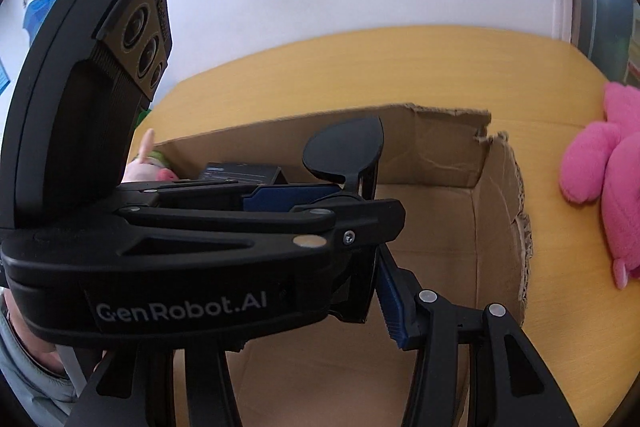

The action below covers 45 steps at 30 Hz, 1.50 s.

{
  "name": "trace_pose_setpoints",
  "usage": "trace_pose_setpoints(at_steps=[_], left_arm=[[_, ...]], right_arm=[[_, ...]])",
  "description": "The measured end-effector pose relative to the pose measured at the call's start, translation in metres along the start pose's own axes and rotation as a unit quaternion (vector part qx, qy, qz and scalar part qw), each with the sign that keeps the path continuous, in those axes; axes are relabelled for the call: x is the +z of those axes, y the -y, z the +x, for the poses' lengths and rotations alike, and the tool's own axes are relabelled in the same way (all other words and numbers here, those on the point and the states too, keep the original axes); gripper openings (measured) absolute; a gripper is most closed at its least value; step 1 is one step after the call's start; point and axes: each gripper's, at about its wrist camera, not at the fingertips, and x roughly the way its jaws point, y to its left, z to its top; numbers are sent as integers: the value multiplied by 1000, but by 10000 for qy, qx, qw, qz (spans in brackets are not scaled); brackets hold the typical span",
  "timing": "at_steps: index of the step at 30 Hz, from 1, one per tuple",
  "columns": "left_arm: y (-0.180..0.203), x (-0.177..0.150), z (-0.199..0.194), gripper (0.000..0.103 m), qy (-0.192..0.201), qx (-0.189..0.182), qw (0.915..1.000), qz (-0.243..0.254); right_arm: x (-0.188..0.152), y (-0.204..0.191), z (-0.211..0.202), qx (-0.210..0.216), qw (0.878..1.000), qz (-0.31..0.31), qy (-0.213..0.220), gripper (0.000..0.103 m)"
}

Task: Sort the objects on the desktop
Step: 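Lift the sunglasses with the right tool and carry them over the box, then open the right tool to release the sunglasses into the box, then move the left tool to the grey phone stand on the table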

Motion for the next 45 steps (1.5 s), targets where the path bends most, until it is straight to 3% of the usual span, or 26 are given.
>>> trace_pose_setpoints(at_steps=[5,10,14,17,21,24,26,27,28,31,33,35,37,41,42,45], left_arm=[[-13,-1,21,52,-448,169,9984,-288],[-20,-4,24,55,-577,263,9970,-442],[-17,-7,8,55,-446,362,9979,-312],[-16,-11,-12,55,-271,463,9982,-276],[-16,-23,-44,56,74,818,9963,-248],[-14,-36,-74,56,384,1036,9937,-183],[-11,-45,-94,56,570,1108,9921,-132],[-8,-49,-105,56,699,1142,9909,-109],[-4,-54,-115,56,828,1192,9894,-72],[11,-75,-154,56,1327,1425,9808,58],[25,-96,-184,62,1729,1588,9719,167],[37,-119,-208,68,2135,1885,9583,220],[51,-145,-230,78,2489,2113,9447,320],[72,-210,-258,79,3000,2508,9187,548],[75,-226,-259,79,3018,2604,9156,536],[75,-261,-256,79,2874,2732,9169,460]], right_arm=[[-8,9,19,16,9995,239,-206,49],[-12,7,31,-93,9991,288,-290,49],[-16,15,40,-132,9989,299,-330,49],[-20,7,46,-401,9984,89,-379,50],[-24,1,53,-697,9965,-46,-461,51],[-25,-6,43,-646,9973,-91,-325,52],[-25,-13,32,-679,9974,-146,-198,60],[-25,-20,20,-821,9963,-250,-72,73],[-25,-26,11,-949,9949,-344,41,79],[-26,-49,-32,-1143,9899,-722,431,85],[-33,-63,-68,-1228,9861,-848,727,96],[-48,-74,-99,-1281,9819,-935,1035,103],[-65,-83,-120,-1306,9792,-1038,1156,103],[-110,-100,-151,-1296,9783,-1222,1061,103],[-126,-98,-160,-1270,9794,-1198,1013,103],[-159,-107,-165,-1461,9750,-1268,1094,103]])
